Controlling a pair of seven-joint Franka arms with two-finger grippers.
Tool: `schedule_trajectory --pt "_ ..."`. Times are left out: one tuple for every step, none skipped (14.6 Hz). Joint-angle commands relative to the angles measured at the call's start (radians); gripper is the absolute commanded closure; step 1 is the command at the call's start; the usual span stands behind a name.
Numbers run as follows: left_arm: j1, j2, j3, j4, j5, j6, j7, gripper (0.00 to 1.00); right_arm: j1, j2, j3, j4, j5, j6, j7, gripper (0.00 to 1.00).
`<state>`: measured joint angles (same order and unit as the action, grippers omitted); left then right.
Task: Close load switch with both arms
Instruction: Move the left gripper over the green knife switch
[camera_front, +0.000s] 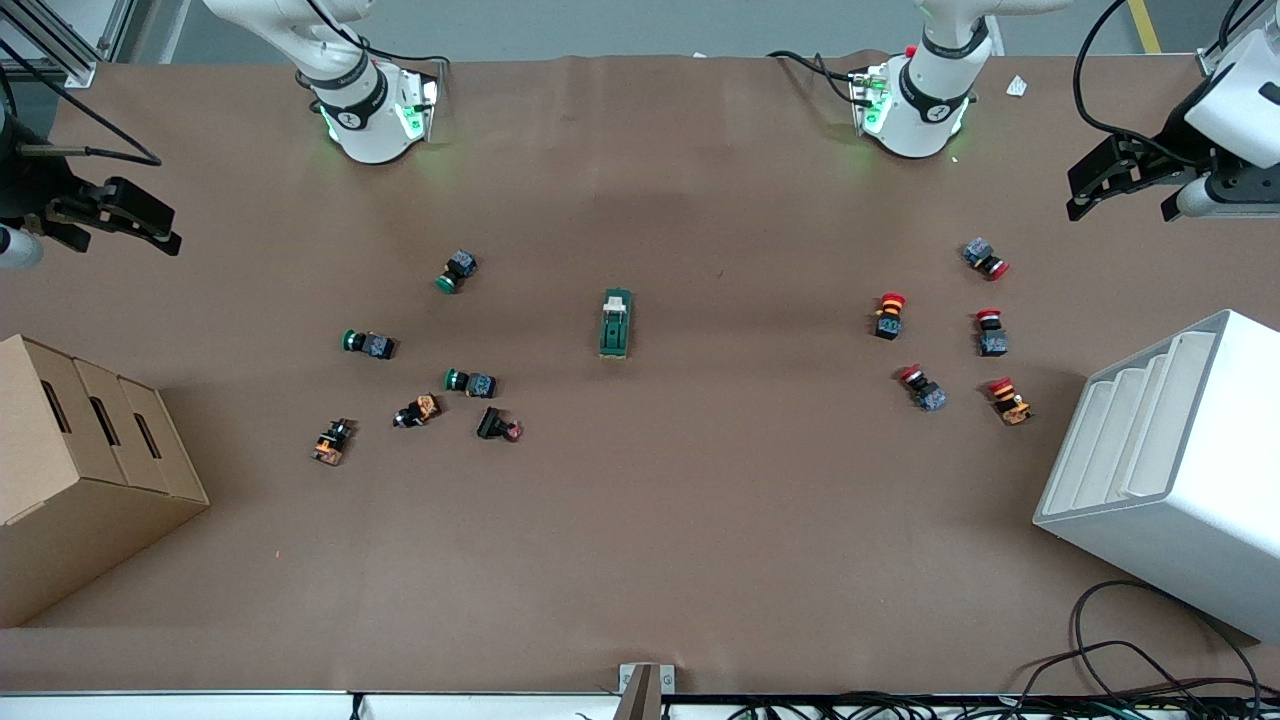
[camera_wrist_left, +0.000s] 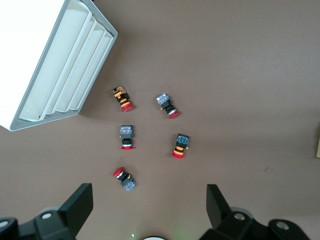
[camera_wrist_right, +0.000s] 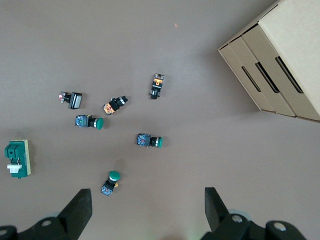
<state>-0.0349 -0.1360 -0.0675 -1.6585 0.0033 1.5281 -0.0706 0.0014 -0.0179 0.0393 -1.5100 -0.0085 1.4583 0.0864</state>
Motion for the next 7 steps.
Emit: schedule_trajectory --pt "-0.011 0.006 0.002 0.023 -0.014 -0.020 0.015 0.00 -0.006 -0.013 0.004 -0.003 0.012 -0.001 -0.010 0.00" --pt "-0.022 0.007 0.002 0.026 -0.013 -0.020 0.006 0.00 -0.006 -0.014 0.004 -0.002 0.012 -0.001 -0.010 0.00" --pt "-0.028 0.009 0.000 0.038 -0.011 -0.020 -0.004 0.00 -0.006 -0.013 0.004 -0.002 0.012 0.007 -0.010 0.00" --pt "-0.029 0.010 -0.012 0.055 -0.011 -0.020 -0.003 0.00 -0.006 -0.013 0.004 -0.002 0.012 0.011 -0.010 0.00" --pt "-0.031 0.019 -0.018 0.065 -0.011 -0.020 -0.005 0.00 -0.004 -0.011 0.005 -0.004 0.012 0.011 -0.010 0.00" --pt "-0.033 0.029 -0.037 0.065 -0.013 -0.020 -0.006 0.00 -0.003 -0.011 0.007 -0.004 0.012 0.011 -0.010 0.00" --pt "-0.033 0.039 -0.072 0.062 -0.011 -0.013 -0.009 0.00 -0.003 -0.011 0.007 -0.004 0.012 0.011 -0.010 0.00"
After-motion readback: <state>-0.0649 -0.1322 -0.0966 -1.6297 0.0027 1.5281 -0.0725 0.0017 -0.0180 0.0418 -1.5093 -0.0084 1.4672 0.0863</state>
